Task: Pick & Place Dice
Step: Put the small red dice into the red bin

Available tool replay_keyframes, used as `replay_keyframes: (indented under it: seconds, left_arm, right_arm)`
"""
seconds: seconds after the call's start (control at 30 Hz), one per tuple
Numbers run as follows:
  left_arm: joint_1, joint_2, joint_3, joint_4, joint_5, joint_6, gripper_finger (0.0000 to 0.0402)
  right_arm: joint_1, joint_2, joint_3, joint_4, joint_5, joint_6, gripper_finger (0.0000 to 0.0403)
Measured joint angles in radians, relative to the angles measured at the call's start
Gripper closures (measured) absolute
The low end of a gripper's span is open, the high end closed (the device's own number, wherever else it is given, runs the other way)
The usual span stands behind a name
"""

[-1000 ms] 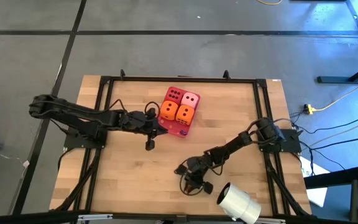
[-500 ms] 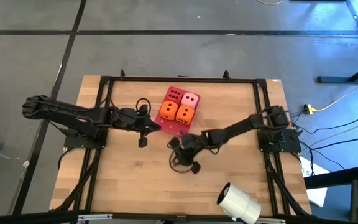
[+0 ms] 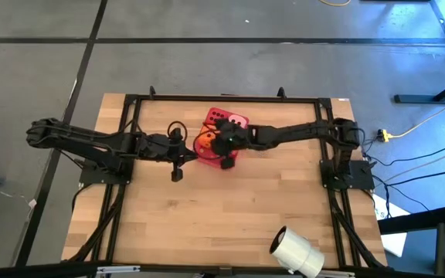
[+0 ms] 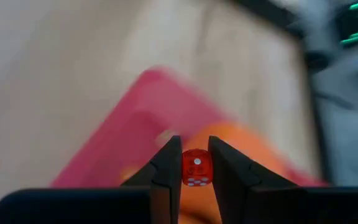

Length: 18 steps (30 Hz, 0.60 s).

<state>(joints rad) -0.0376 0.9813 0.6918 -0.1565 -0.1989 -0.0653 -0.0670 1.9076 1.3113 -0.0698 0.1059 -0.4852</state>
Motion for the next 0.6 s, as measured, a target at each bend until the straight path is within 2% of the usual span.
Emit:
replay_keyframes:
  seconds: [0.13,0.3,0.6]
  left_arm:
    - [0.0,0.0,0.0,-0.006,0.0,-0.002,0.037]
    - [0.0,0.0,0.0,-0.006,0.002,-0.002,0.037]
    - [0.0,0.0,0.0,-0.006,0.002,-0.001,0.037]
  right_arm:
    - [-0.035,0.004,0.0,-0.134,-0.101,-0.001,0.0332]
    - [-0.05,0.017,0.002,-0.164,-0.144,-0.009,0.0326]
    - [-0.048,0.021,0.002,-0.163,-0.147,-0.023,0.0246]
